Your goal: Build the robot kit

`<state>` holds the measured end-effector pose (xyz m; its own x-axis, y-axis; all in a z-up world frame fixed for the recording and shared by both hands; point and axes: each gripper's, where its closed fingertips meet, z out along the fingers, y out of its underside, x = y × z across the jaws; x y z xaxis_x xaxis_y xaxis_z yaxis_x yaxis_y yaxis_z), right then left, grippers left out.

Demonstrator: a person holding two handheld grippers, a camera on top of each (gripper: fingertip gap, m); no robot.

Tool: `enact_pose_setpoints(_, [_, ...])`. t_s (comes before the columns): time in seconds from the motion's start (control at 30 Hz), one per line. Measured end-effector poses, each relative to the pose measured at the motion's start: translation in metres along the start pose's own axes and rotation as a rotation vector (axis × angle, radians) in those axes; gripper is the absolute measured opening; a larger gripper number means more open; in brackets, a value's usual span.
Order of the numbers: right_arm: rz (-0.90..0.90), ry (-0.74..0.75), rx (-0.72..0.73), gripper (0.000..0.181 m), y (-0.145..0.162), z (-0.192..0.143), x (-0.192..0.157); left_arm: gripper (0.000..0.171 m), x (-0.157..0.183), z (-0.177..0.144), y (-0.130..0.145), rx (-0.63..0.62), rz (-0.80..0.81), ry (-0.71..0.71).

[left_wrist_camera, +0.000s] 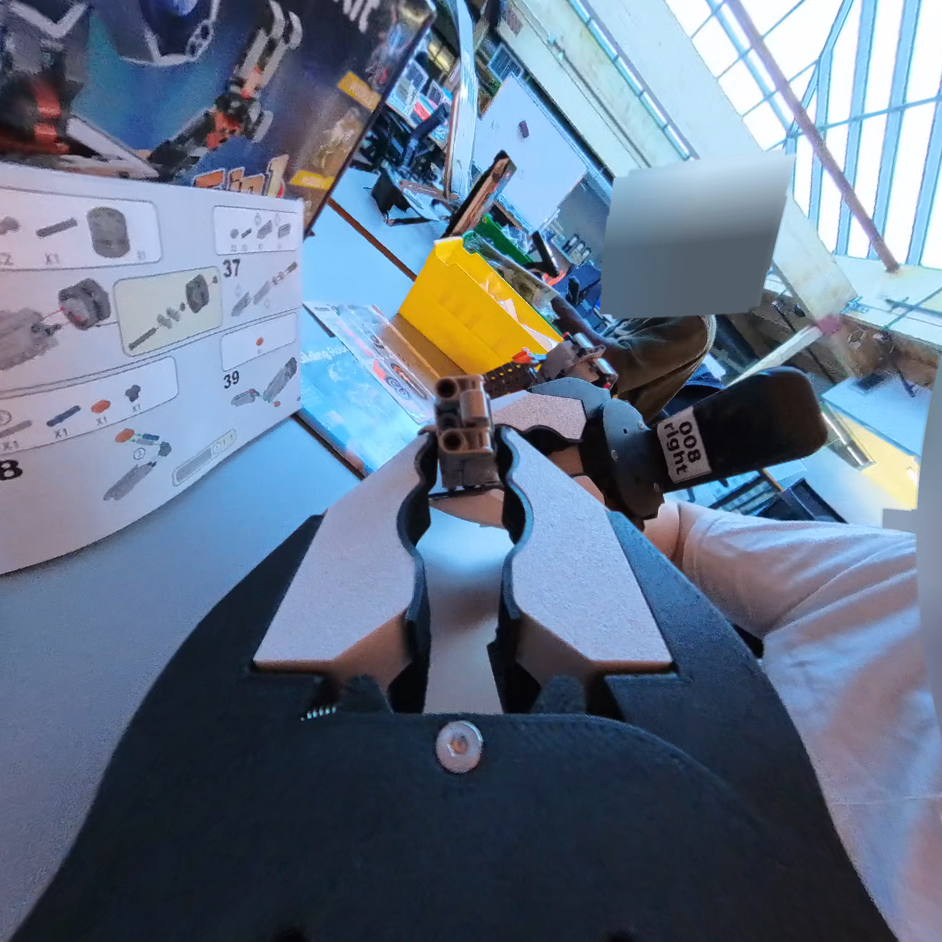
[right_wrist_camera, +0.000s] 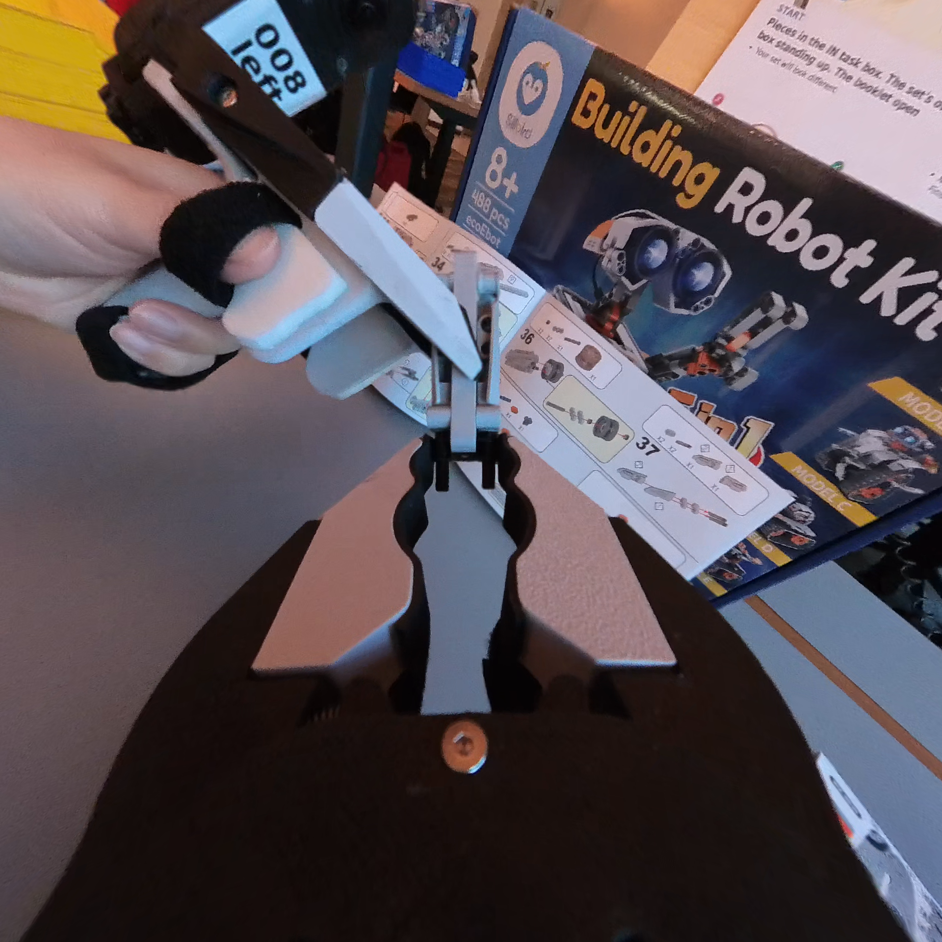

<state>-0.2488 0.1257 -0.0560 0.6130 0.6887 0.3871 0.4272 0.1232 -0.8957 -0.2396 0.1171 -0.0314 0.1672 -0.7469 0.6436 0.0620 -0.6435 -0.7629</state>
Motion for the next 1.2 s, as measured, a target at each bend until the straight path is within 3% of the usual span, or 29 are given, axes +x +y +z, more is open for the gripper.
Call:
enact_pose_setpoints(0.07, [-0.003,-0.099,-0.041,0.030,0.011,0.005,-0.012,0.020,-0.008,-0.001,0.007,-0.063,0.027,-0.019])
enact_pose_setpoints(0.13, [0.106,-0.305,-0.070,0.054,0.021,0.006,-0.034,0.020,-0.022,-0.004,0.021,-0.231,0.131,-0.069])
enact_pose_setpoints(0.2, [0.282,-0.476,-0.086,0.062,0.027,0.005,-0.045,0.020,-0.036,-0.013,0.040,-0.412,0.197,-0.112])
enact_pose_setpoints(0.3, [0.525,-0.632,-0.042,0.054,0.025,0.006,-0.045,0.020,-0.044,-0.018,0.064,-0.563,0.251,-0.095])
enact_pose_setpoints(0.4, [0.479,-0.752,-0.101,0.028,0.038,0.005,-0.056,0.020,-0.051,-0.019,0.082,-0.667,0.353,-0.111])
enact_pose_setpoints(0.5, [0.312,-0.765,-0.154,0.016,0.050,0.002,-0.065,0.020,-0.044,-0.018,0.089,-0.695,0.478,-0.064])
enact_pose_setpoints(0.67, [0.223,-0.779,-0.189,0.040,0.055,0.000,-0.075,0.020,-0.038,-0.020,0.094,-0.702,0.600,-0.032])
enact_pose_setpoints(0.77, [0.258,-0.775,-0.179,0.034,0.052,0.001,-0.074,0.020,-0.035,-0.021,0.095,-0.677,0.666,-0.029])
enact_pose_setpoints(0.87, [0.259,-0.781,-0.167,0.015,0.049,0.001,-0.077,0.021,-0.038,-0.025,0.095,-0.644,0.664,-0.055])
enact_pose_setpoints(1.0, [0.242,-0.784,-0.173,0.015,0.049,0.000,-0.078,0.021,-0.039,-0.026,0.099,-0.630,0.621,-0.042])
enact_pose_setpoints(1.1, [0.254,-0.795,-0.155,0.037,0.042,-0.004,-0.078,0.022,-0.038,-0.026,0.100,-0.625,0.645,-0.041])
enact_pose_setpoints(1.2, [0.247,-0.756,-0.098,0.043,0.030,-0.001,-0.072,0.022,-0.038,-0.025,0.101,-0.608,0.655,-0.032])
